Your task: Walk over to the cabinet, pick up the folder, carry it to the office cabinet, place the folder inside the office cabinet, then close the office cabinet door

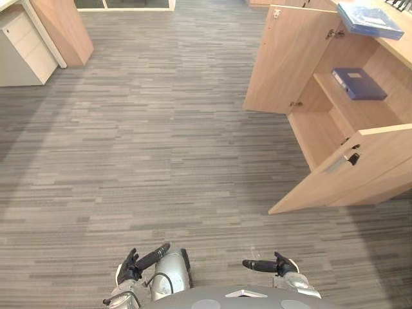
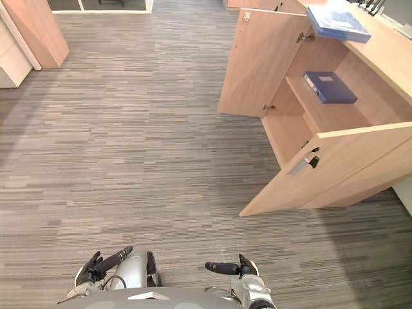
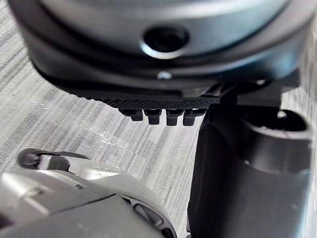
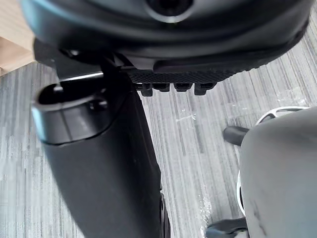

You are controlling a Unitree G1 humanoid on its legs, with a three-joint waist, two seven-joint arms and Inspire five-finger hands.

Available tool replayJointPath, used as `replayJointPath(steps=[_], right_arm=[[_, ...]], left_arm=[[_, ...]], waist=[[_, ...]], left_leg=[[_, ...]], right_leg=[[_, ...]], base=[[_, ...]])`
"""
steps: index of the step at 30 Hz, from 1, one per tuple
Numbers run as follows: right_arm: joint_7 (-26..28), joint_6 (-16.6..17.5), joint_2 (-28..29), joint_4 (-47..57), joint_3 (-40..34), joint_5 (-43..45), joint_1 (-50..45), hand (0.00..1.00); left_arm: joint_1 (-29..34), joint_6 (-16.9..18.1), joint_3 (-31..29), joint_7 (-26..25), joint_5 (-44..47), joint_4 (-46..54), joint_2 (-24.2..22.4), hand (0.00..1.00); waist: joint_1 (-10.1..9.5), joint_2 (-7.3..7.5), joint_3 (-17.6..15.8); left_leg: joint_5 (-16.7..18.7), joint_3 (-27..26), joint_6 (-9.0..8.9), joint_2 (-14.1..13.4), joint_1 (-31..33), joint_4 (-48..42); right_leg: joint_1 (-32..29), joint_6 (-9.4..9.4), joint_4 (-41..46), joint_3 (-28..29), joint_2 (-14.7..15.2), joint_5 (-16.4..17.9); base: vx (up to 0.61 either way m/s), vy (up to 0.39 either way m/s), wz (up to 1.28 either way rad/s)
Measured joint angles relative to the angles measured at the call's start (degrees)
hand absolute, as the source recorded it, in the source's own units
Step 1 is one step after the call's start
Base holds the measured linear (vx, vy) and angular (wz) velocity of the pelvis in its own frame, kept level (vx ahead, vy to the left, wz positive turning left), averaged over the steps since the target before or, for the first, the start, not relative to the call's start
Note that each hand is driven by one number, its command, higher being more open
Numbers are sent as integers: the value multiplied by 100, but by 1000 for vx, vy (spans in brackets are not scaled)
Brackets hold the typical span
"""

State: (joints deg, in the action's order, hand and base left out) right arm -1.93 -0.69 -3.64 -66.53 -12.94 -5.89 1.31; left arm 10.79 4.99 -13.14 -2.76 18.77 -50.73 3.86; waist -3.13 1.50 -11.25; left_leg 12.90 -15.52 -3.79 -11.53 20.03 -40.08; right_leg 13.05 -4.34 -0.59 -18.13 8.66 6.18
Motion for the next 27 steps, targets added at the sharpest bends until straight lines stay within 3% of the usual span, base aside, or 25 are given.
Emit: replayJointPath(steps=[2, 3, 4, 5, 6, 7, 9, 10, 11, 13, 14, 15, 16, 17, 18, 20, 21, 23, 25, 26, 27], right_arm=[[-9, -9, -42, 14, 4, -2, 32, 100], [-19, -8, -61, 19, 7, -2, 14, 100], [-58, 2, -53, 52, 16, -10, 23, 100], [-84, 1, -22, 36, 27, -48, 48, 100], [-48, -3, 69, -7, 87, -53, 129, 100], [-6, 5, 177, -4, 242, -65, 136, 100], [55, 12, 182, -5, 397, -93, 190, 100], [70, 13, 196, -7, 409, -118, 192, 100], [99, 3, 197, -12, 410, -234, 187, 100], [111, 1, 187, -14, 384, -279, 171, 100], [114, -2, 159, 0, 360, -289, 213, 100], [116, 0, 142, 42, 337, -296, 254, 100], [116, -2, 122, 159, 339, -351, 337, 100], [109, 11, 141, 243, 354, -466, 422, 100], [107, -40, 171, 247, 442, -442, 662, 100], [126, -76, 177, 207, 519, -428, 777, 100], [134, -74, 187, 253, 641, -205, 927, 100], [137, 14, 185, 470, 671, -2, 968, 100], [103, 43, 183, 660, 664, 194, 914, 100], [92, 48, 180, 687, 663, 202, 902, 100], [63, 28, 196, 668, 668, 240, 856, 100]], left_arm=[[82, 5, 35, -14, 147, 133, -59, 100], [142, 5, 42, -39, 192, 165, -84, 100], [192, -1, 47, -43, 268, 178, -106, 100], [175, 8, 48, -47, 268, 199, -68, 100], [162, 36, 49, -52, 266, 262, -50, 100], [167, 48, 50, 9, 272, 322, -2, 100], [156, 40, 53, 84, 327, 432, 12, 100], [142, 38, 55, 107, 328, 426, 32, 100], [98, 29, 95, 128, 325, 330, 68, 100], [79, 19, 179, 130, 300, 263, 109, 100], [36, 6, 277, 134, 218, 182, 151, 100], [26, -1, 321, 131, 79, 112, 184, 100], [27, -17, 412, 124, -87, 4, 225, 100], [27, -36, 551, 119, -182, -92, 303, 100], [57, -72, 713, 113, -333, -186, 372, 100], [90, -145, 873, 118, -395, -231, 385, 100], [105, -186, 946, 157, -584, -296, 369, 100], [80, -188, 998, 187, -743, -300, 352, 100], [91, -177, 1005, 196, -785, -300, 338, 100], [95, -177, 1012, 199, -786, -296, 338, 100], [116, -174, 1045, 221, -827, -295, 398, 100]], waist=[[21, -40, -20], [19, -92, -24], [10, -101, -41], [-18, -43, -79], [-7, 38, -104], [-80, 82, -103], [-160, 106, -72], [-164, 117, -59], [-147, 134, -17], [-124, 158, 102], [-128, 158, 122], [-116, 155, 124], [-85, 112, 121], [-13, 14, 73], [24, 1, 66], [20, -37, 44], [27, -116, 45], [100, -176, 16], [238, -219, -56], [267, -219, -55], [294, -109, -3]], left_leg=[[-383, 365, -177, -4, -22, 1523], [-639, 605, -349, -52, -140, 2508], [-1365, 497, -486, -88, -227, 2694], [-1519, 400, -407, -1, -242, 2602], [-1440, 393, -326, -20, -23, 2096], [-974, 413, -297, 15, 178, 1504], [-265, 660, -192, 151, 452, 606], [-63, 636, -145, 171, 498, 384], [317, 479, 10, 246, 531, -10], [611, 275, 225, 380, 506, -212], [770, 99, 332, 446, 358, -232], [838, -47, 435, 514, 171, -160], [906, -254, 542, 532, -216, 43], [950, -388, 605, 517, -682, 350], [950, -505, 607, 556, -1245, 777], [947, -721, 602, 591, -1860, 1234], [945, -1033, 599, 623, -2418, 1608], [945, -1254, 599, 704, -2820, 1844], [962, -1386, 567, 772, -3233, 2032], [986, -1431, 521, 804, -3346, 2112], [1013, -1476, 440, 979, -3610, 2316]], right_leg=[[-6, -228, 89, 136, 236, 146], [6, -405, 118, 257, 350, 260], [120, -551, 104, 349, 529, 362], [163, -522, 86, 364, 619, 423], [148, -489, 320, 422, 598, 426], [-31, -412, 605, 362, 630, 401], [-80, -456, 749, 578, 745, 348], [-71, -457, 767, 628, 809, 348], [-112, -457, 952, 759, 1014, 347], [-339, -500, 1381, 832, 1298, 288], [-725, -315, 2066, 953, 1541, 158], [-1041, 8, 2668, 1024, 1698, -94], [-1452, 346, 3444, 1049, 1851, -692], [-1881, 515, 4648, 1006, 1850, -725], [-2272, 752, 5933, 782, 1837, -511], [-2574, 810, 6740, 501, 1741, -264], [-2969, 835, 7152, 126, 1561, 87], [-3411, 951, 6904, -564, 1507, 420], [-3595, 1036, 5707, -1671, 1415, 568], [-3570, 1039, 5090, -2022, 1318, 551], [-3338, 972, 3412, -2731, 998, 70]], base=[[296, 356, -38], [423, 556, -42], [361, 475, -43], [490, 416, -32], [427, 175, -30], [427, 175, -37], [342, 259, -46], [521, 459, -42], [304, 256, -27], [354, 288, -32], [465, 367, -47], [457, 356, -64], [440, 324, -63], [435, 275, -66], [362, 181, -57], [318, 93, -72], [334, 66, -83], [377, 63, -66], [368, 25, -37], [419, -21, -30], [541, -42, -46]])
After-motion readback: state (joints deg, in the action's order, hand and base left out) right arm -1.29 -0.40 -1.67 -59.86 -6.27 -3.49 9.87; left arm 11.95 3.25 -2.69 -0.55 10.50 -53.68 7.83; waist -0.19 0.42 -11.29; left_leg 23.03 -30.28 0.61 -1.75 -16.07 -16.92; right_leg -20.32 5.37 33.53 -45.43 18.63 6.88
